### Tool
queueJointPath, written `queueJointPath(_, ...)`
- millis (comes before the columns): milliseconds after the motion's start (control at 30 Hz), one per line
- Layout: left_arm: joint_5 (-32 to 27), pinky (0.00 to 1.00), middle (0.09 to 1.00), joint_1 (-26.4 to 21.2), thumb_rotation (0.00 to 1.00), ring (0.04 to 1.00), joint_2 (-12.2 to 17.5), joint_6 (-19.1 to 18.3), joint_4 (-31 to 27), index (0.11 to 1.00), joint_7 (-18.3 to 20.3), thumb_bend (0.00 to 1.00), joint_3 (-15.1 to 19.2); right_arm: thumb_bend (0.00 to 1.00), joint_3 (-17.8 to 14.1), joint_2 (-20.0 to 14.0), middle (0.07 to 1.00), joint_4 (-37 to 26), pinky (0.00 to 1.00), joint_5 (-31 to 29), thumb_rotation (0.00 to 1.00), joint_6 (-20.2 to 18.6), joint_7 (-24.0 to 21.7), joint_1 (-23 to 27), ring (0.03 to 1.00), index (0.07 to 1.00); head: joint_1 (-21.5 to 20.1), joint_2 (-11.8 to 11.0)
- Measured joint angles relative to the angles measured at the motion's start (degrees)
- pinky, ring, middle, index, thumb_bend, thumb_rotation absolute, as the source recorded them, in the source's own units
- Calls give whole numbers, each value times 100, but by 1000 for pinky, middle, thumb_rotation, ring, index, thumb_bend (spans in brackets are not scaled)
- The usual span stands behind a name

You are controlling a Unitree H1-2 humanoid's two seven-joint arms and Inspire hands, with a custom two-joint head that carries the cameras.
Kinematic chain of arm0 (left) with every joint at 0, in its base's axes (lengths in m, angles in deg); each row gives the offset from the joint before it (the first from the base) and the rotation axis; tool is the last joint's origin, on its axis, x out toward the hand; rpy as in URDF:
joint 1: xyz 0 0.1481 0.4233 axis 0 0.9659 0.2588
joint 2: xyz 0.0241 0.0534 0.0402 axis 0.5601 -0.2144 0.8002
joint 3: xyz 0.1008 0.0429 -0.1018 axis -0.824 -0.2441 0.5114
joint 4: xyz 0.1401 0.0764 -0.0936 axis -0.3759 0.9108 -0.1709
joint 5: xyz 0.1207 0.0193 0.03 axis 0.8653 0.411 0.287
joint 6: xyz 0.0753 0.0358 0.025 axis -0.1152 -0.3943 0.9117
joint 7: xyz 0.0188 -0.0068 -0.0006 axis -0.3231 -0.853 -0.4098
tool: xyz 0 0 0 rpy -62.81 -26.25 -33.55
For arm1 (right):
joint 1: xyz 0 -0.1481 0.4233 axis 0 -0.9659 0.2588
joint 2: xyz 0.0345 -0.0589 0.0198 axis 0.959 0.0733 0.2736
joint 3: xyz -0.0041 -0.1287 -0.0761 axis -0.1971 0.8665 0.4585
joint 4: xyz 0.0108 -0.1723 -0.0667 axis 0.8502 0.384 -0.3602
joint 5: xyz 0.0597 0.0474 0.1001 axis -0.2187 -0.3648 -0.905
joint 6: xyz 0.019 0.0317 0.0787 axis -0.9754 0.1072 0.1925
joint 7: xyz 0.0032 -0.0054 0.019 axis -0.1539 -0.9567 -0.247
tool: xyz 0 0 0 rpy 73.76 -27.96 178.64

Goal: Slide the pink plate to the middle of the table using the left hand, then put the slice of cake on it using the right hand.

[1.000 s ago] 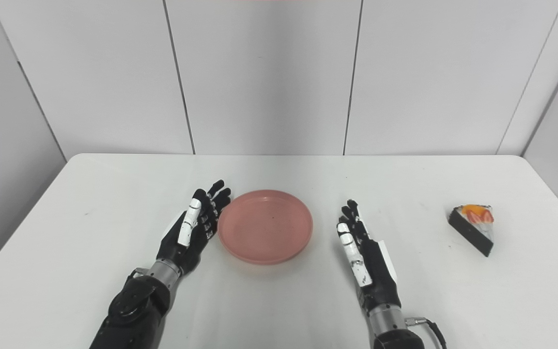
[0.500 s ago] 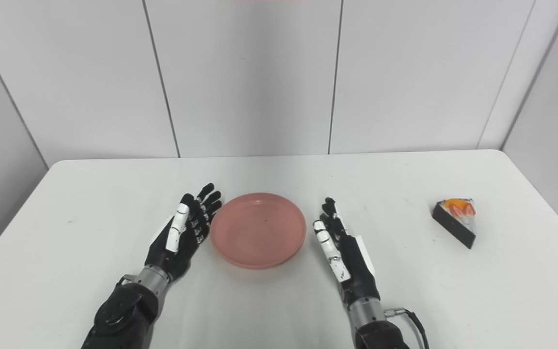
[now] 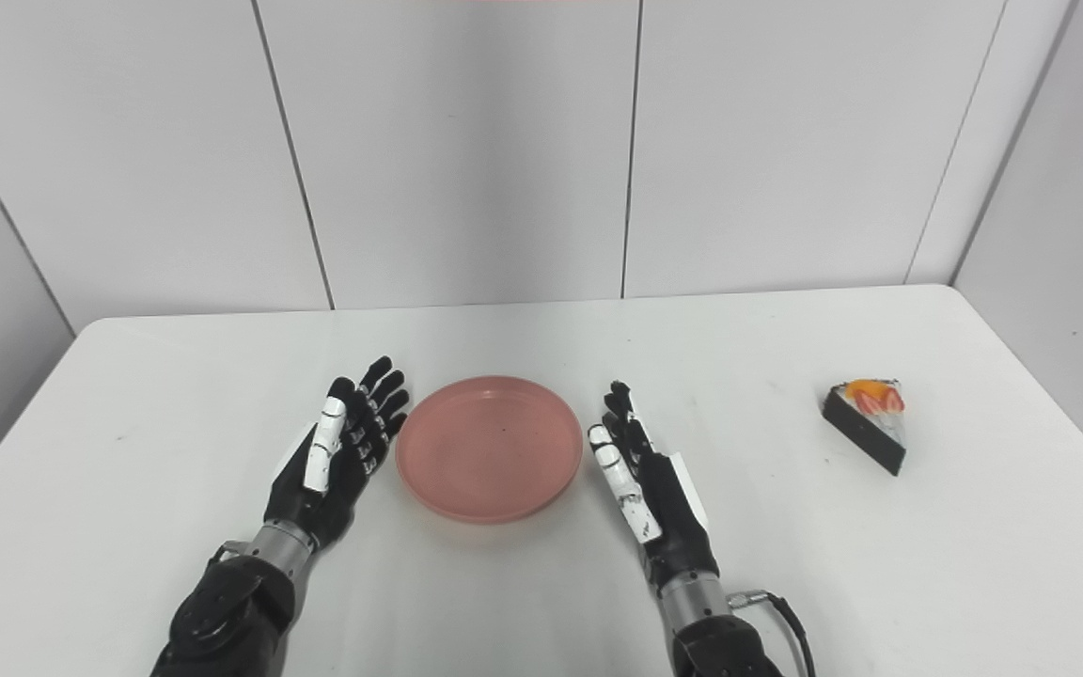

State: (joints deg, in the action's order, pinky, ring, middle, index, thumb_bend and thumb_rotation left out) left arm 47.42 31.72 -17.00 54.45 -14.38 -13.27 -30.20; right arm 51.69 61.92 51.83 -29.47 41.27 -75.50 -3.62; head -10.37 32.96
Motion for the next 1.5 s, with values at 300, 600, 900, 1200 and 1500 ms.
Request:
queueJointPath(300,-3,1000,1000,-209,1000,1000,-56,182,363,1000,-38,702,199,594,8,-14,982,147,990,160,949,17,73,112,969,1000,-430,-97)
queueJointPath(600,1,1000,1000,-427,1000,1000,-72,401,743,1000,-39,707,219,613,-132,-91,955,533,952,566,857,311,589,418,945,979,-676,-141)
queueJointPath(900,-48,1000,1000,-427,1000,1000,-98,378,709,1000,-32,705,234,587,-482,-428,956,371,935,575,790,400,711,573,937,980,-939,-176)
queueJointPath(1200,-284,1000,1000,-386,1000,1000,-79,130,628,1000,72,712,331,623,-817,-578,873,37,843,1030,480,-237,1264,925,868,906,-1801,-272)
queueJointPath(1500,-623,1000,1000,-658,1000,1000,-10,107,1120,1000,281,719,600,663,-1069,-974,810,-164,693,1584,210,-637,1653,1090,773,823,-1934,-273)
